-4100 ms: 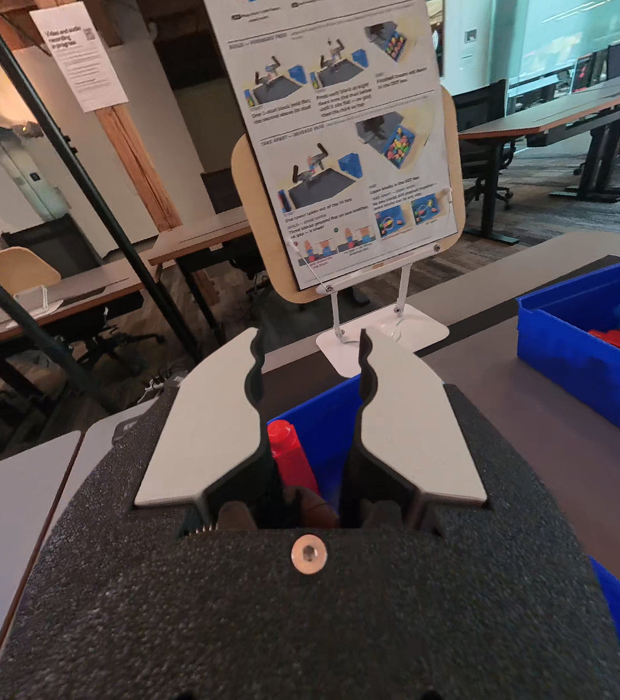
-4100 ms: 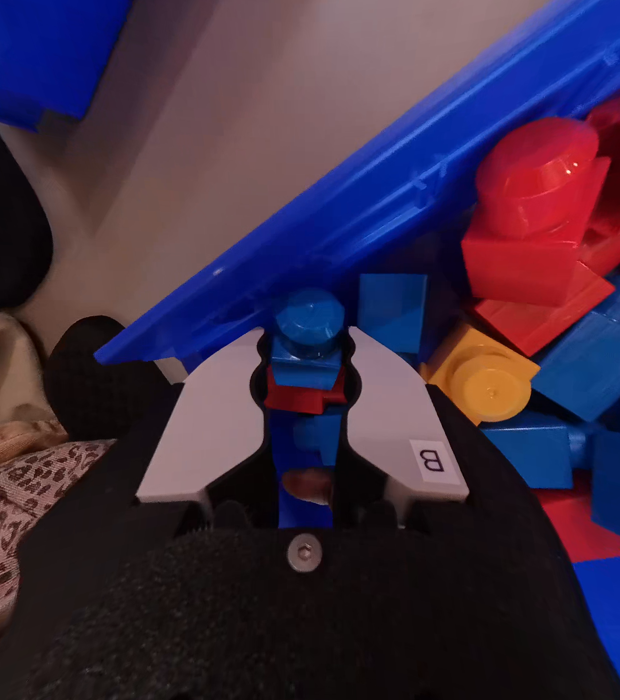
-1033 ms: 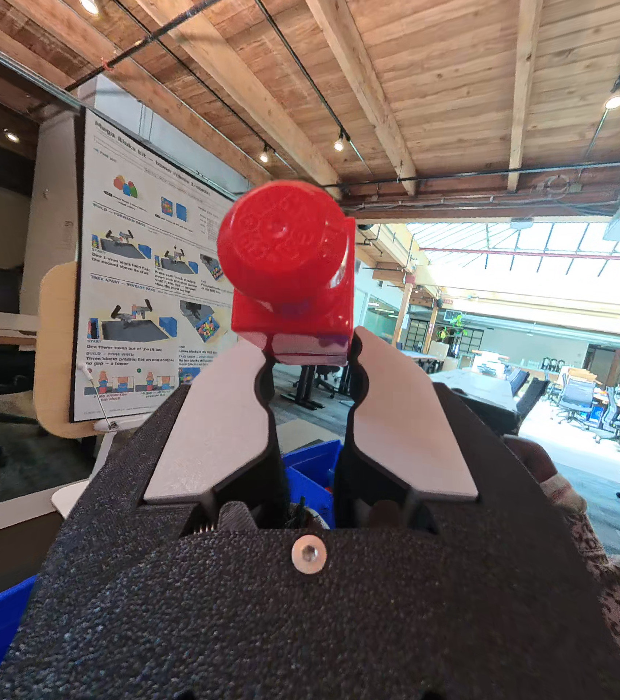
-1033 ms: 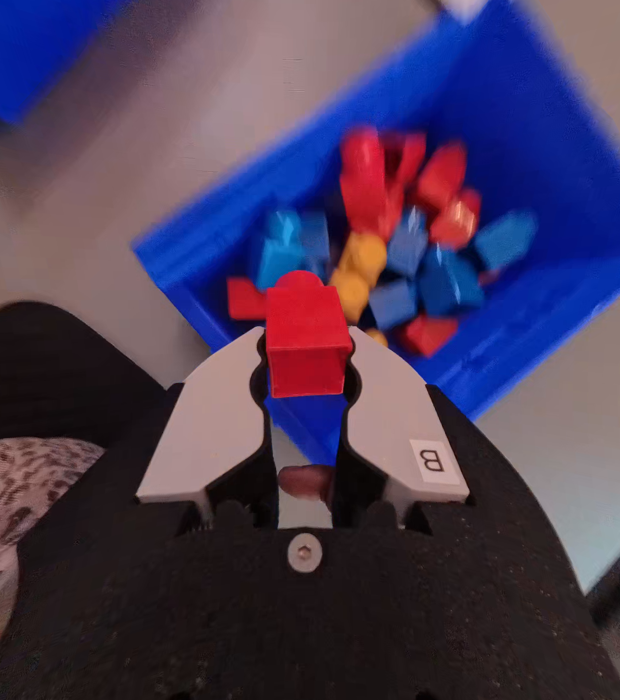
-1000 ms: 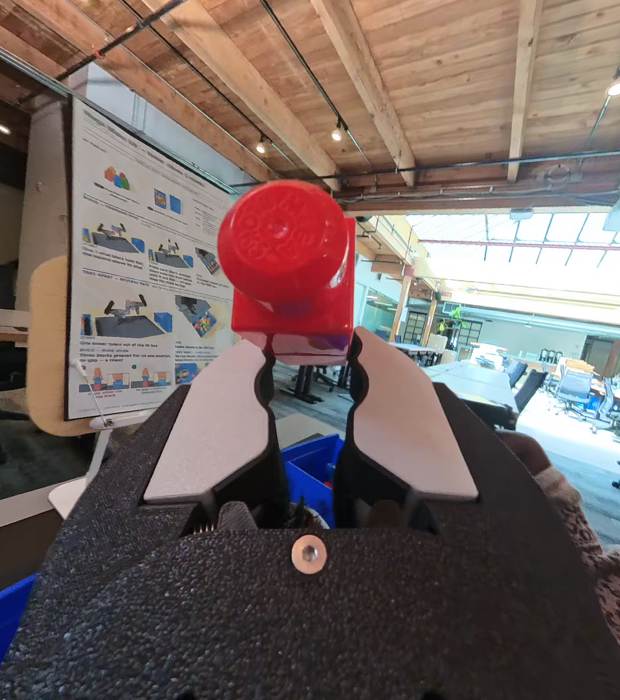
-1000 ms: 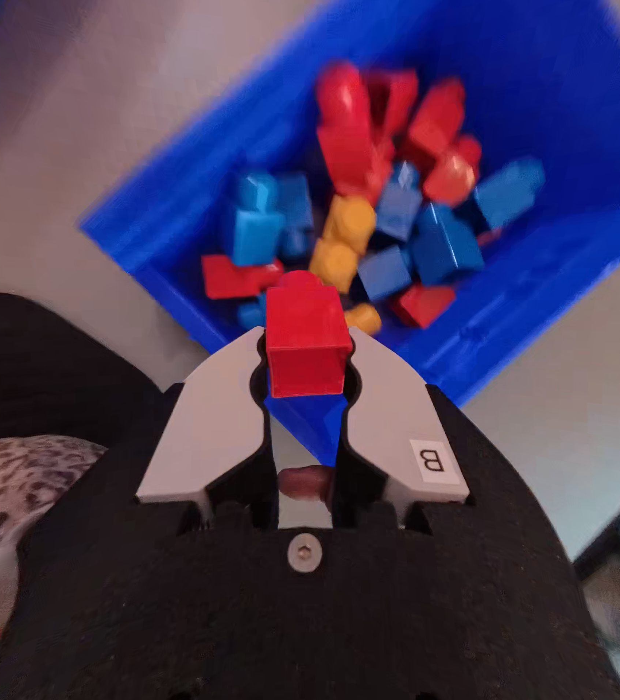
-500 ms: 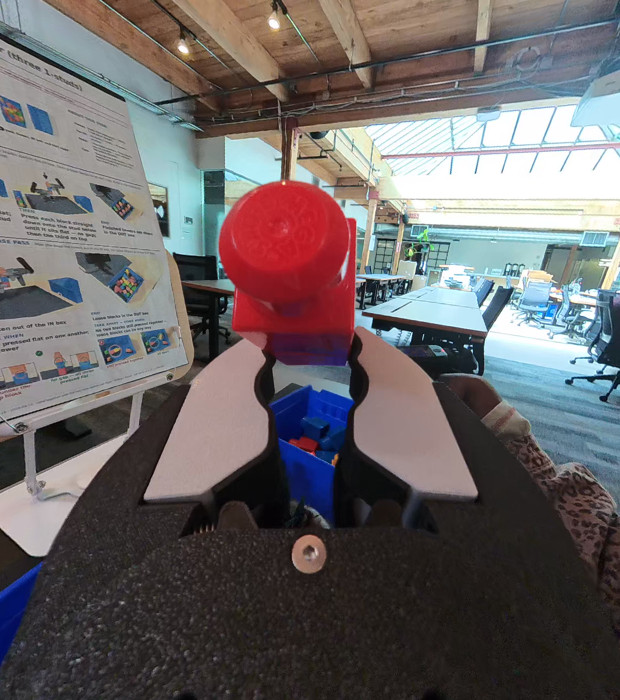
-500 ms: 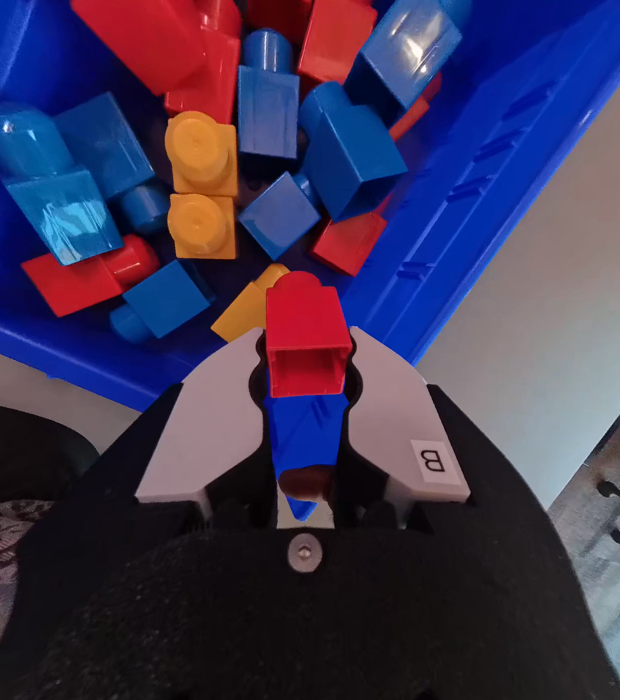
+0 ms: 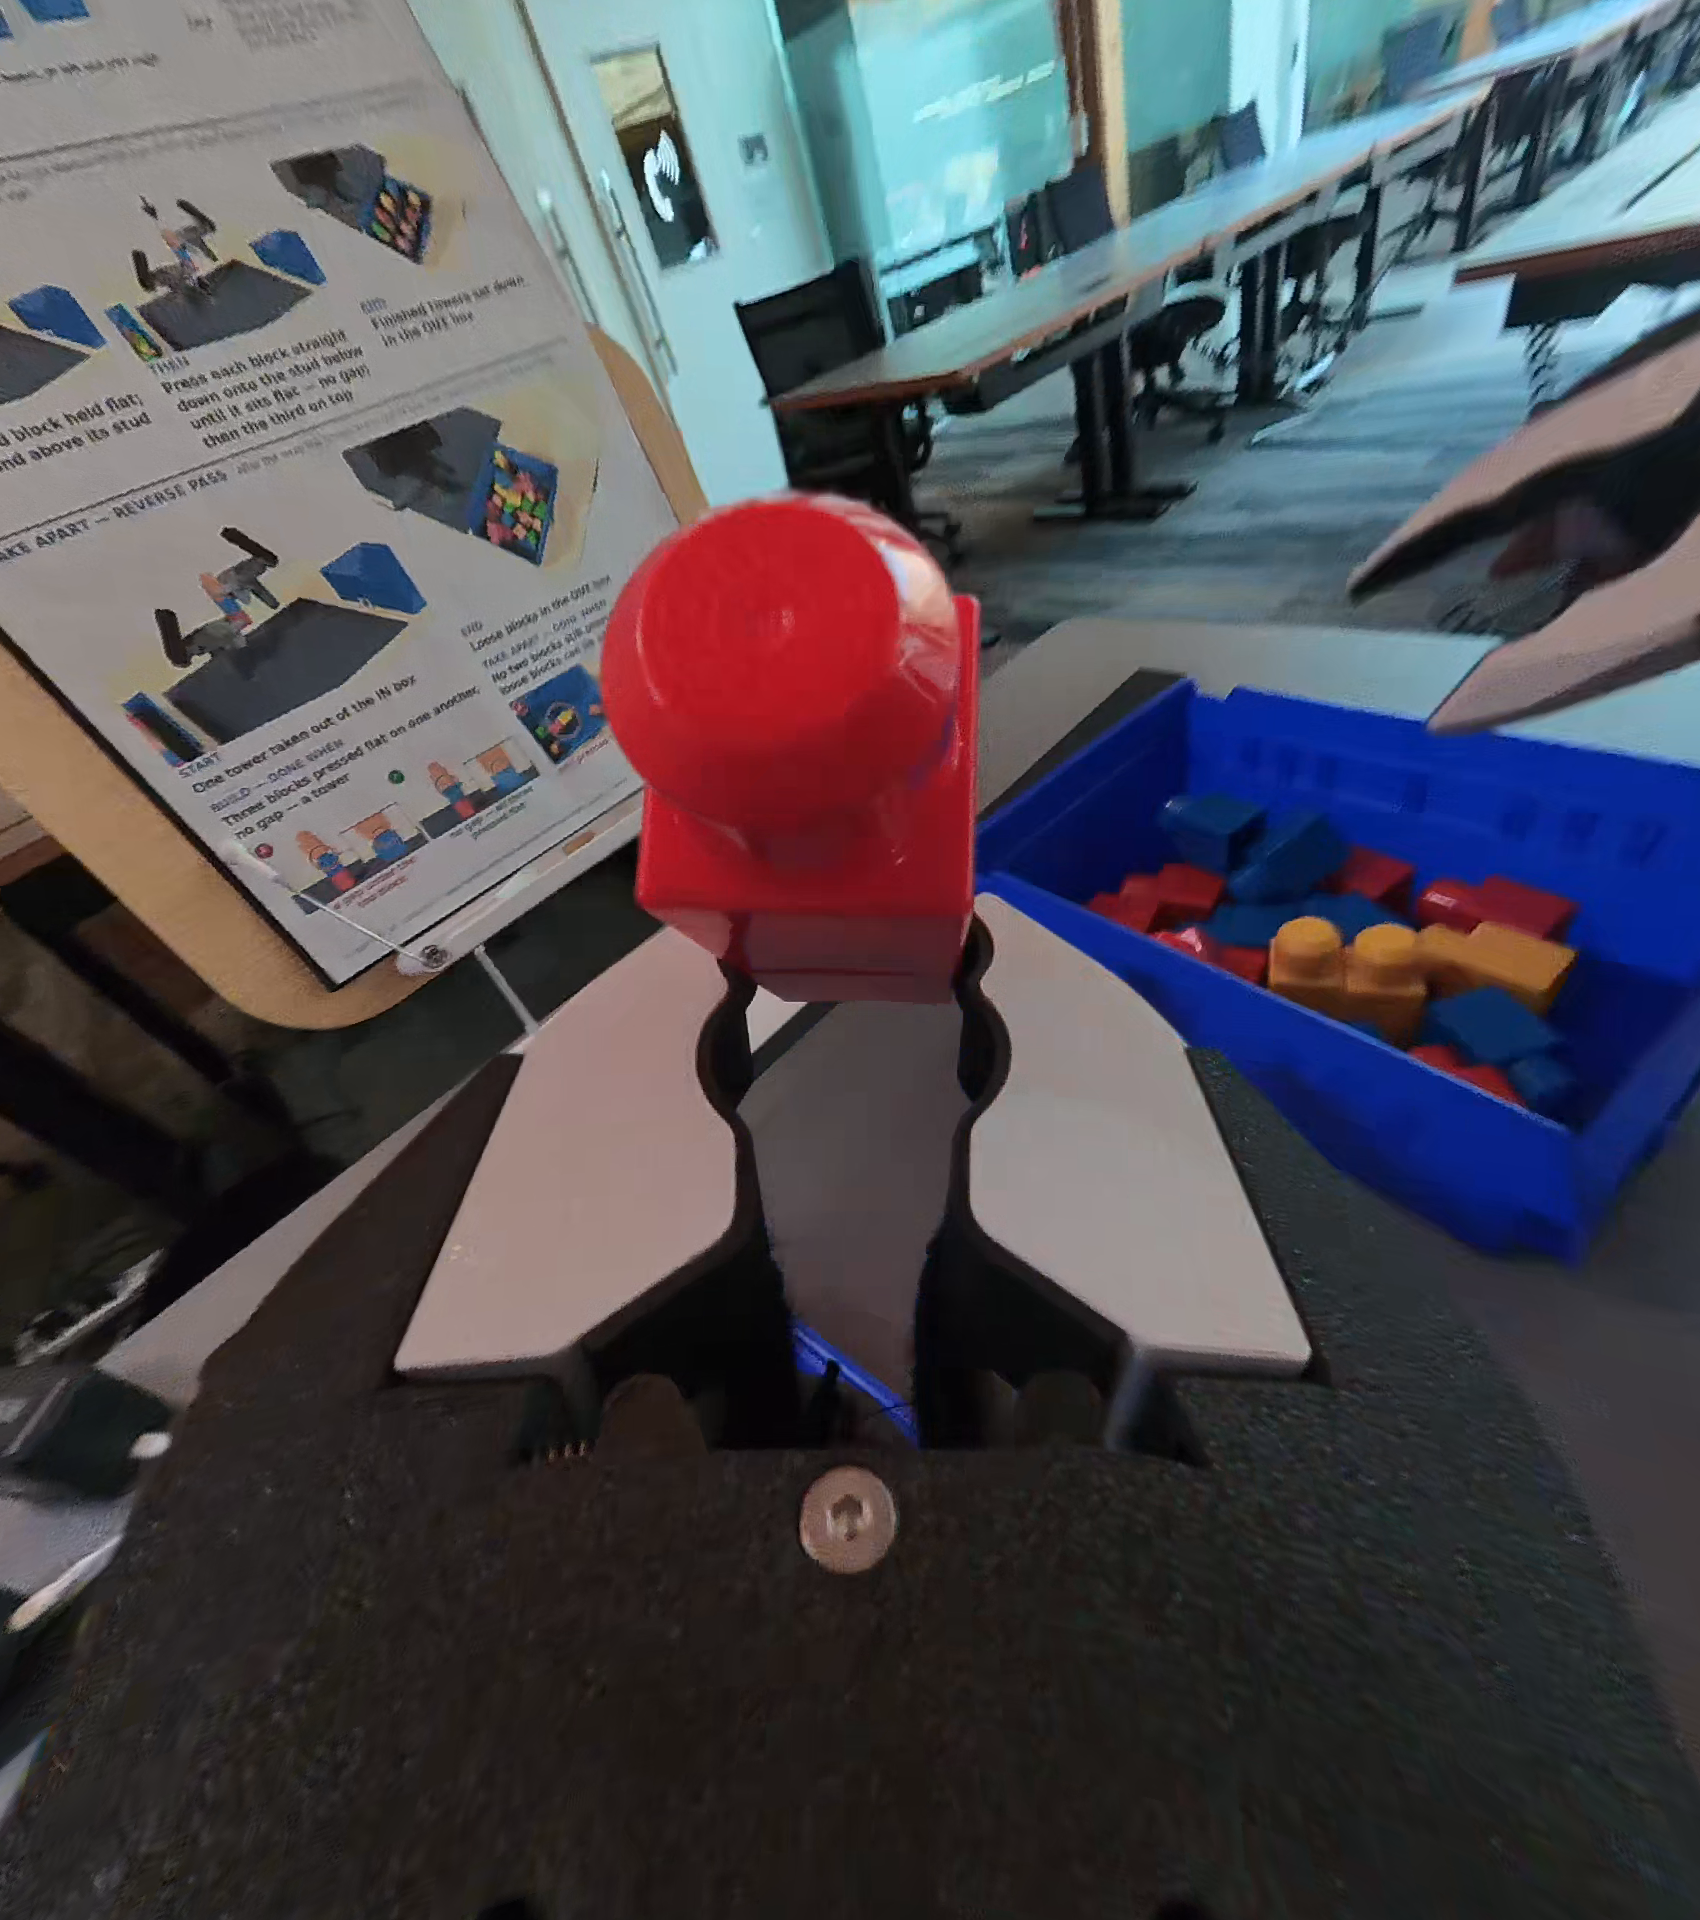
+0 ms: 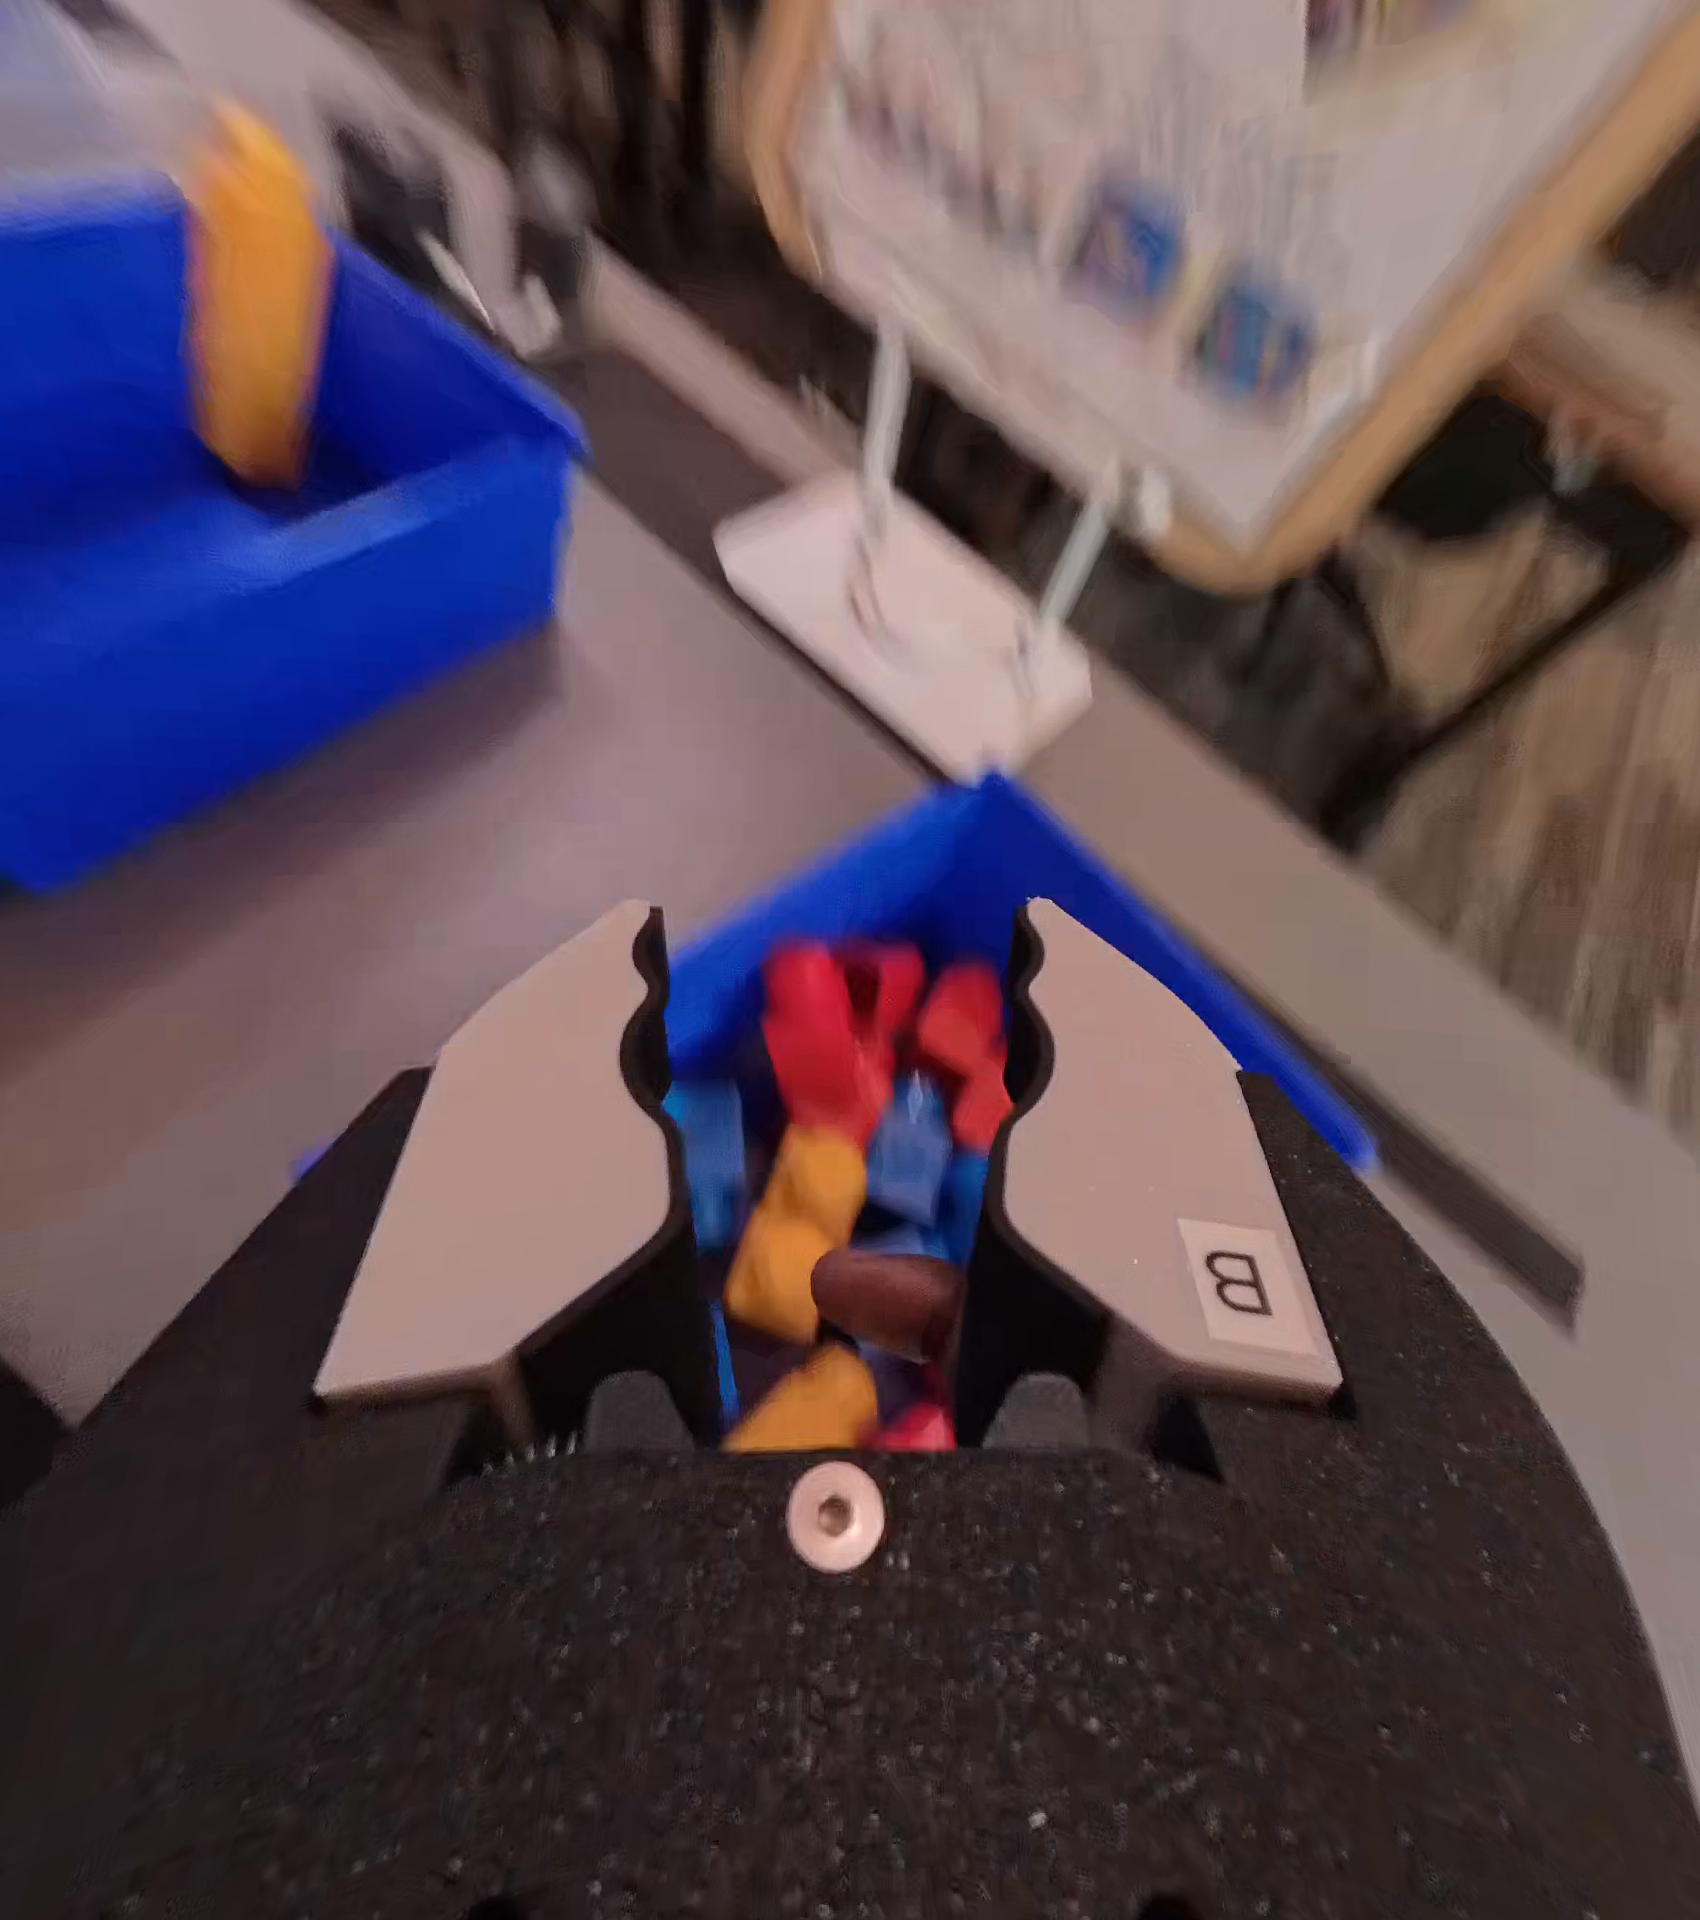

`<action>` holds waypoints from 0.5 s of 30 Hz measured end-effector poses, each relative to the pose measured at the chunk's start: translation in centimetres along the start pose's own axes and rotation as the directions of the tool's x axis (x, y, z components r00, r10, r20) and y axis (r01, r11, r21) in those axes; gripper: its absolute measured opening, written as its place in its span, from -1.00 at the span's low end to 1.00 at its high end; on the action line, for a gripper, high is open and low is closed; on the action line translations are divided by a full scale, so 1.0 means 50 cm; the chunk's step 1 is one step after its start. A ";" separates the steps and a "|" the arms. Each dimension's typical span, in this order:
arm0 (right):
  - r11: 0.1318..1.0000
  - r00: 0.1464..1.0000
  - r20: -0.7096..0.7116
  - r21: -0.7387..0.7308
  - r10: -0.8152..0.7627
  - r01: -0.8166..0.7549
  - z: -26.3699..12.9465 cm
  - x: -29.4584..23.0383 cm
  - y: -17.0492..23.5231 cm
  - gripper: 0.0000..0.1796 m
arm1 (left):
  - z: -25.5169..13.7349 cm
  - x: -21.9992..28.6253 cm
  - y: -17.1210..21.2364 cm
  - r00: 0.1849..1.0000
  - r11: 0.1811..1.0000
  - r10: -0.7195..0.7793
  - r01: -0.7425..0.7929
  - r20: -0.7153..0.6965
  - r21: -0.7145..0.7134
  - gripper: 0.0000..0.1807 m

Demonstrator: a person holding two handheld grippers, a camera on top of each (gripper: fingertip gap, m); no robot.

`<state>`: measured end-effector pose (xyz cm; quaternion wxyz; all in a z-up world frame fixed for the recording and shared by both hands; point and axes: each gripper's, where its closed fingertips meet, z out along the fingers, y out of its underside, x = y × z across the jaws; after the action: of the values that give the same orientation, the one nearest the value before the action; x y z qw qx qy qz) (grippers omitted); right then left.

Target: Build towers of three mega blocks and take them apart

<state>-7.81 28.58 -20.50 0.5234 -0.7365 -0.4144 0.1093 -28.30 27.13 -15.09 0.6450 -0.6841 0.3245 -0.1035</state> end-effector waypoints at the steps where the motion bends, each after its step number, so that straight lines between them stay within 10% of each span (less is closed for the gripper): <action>1: 0.994 0.999 0.028 0.108 -0.033 0.029 -0.004 -0.024 -0.052 -0.31 | 0.011 0.006 0.009 0.999 0.999 0.041 -0.040 0.017 -0.037 -0.59; 7: 0.888 0.964 0.147 0.439 -0.220 0.135 0.011 -0.185 -0.241 -0.31 | 0.062 0.062 0.039 0.974 0.960 0.227 -0.224 0.000 -0.167 -0.59; 15: 0.905 0.963 0.043 0.356 -0.265 0.233 0.093 -0.226 -0.259 -0.52 | 0.081 0.092 0.048 0.961 0.940 0.274 -0.274 -0.026 -0.202 -0.60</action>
<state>-24.15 24.98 -14.43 0.6355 -0.5677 -0.5025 0.1461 -23.24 27.88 -19.24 0.5801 -0.6948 0.4245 0.0220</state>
